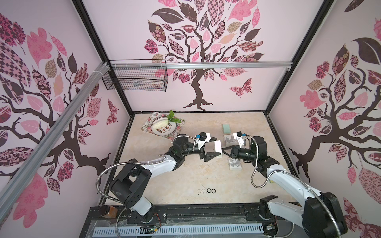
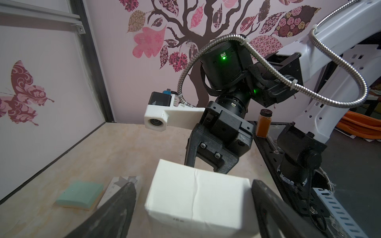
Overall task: Take the rings out of the lift-off lid box
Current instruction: Place the jewelry box at the center of the board.
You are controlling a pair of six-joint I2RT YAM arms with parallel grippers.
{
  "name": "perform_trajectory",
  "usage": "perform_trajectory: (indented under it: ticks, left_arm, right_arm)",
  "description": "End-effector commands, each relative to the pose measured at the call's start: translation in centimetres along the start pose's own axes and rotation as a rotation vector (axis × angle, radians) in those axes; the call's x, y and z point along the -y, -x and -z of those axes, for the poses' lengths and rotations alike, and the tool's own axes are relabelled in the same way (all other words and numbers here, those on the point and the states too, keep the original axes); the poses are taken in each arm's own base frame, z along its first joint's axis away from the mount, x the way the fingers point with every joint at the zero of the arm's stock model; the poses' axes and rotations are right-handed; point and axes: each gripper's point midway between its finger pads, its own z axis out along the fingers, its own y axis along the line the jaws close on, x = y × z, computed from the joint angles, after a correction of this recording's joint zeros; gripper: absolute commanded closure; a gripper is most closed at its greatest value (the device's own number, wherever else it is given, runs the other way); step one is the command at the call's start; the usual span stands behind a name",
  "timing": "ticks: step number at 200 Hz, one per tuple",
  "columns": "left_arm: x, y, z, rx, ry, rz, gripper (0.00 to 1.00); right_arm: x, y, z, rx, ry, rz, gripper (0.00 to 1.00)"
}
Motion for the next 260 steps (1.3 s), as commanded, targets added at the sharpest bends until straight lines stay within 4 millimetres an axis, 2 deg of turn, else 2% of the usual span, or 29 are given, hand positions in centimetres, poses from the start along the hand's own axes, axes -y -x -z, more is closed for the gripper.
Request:
perform_trajectory:
  ticks: [1, 64, 97, 143, 147, 175, 216, 260]
  left_arm:
    - [0.2, 0.0, 0.9, -0.004, 0.028, -0.006, 0.06]
    - [0.7, 1.0, 2.6, -0.051, 0.097, -0.018, 0.02]
    - [0.1, 0.8, 4.4, -0.11, 0.223, 0.021, 0.02]
    - [-1.7, -2.9, 9.3, -0.292, 0.527, 0.165, 0.02]
    - [-1.6, -3.8, 9.9, -0.325, 0.55, 0.191, 0.02]
    - [-0.6, -6.8, 12.3, -0.385, 0.623, 0.271, 0.02]
    - [0.6, -10.0, 14.2, -0.433, 0.662, 0.318, 0.02]
    - [0.8, -11.1, 14.6, -0.444, 0.669, 0.324, 0.02]
  right_arm:
    - [-0.3, 1.2, 0.4, 0.032, -0.053, 0.046, 1.0]
    - [4.1, 0.4, 0.4, 0.016, -0.253, 0.052, 1.0]
    - [6.0, -1.1, -0.9, -0.026, -0.401, 0.107, 1.0]
    - [9.5, -2.6, -2.0, -0.047, -0.601, 0.14, 1.0]
    - [9.6, -2.7, -2.1, -0.051, -0.613, 0.146, 1.0]
    - [10.6, -3.5, -3.0, -0.084, -0.721, 0.191, 1.0]
    - [12.2, -4.4, -4.0, -0.144, -0.835, 0.197, 1.0]
    - [13.0, -5.4, -4.9, -0.172, -0.915, 0.209, 1.0]
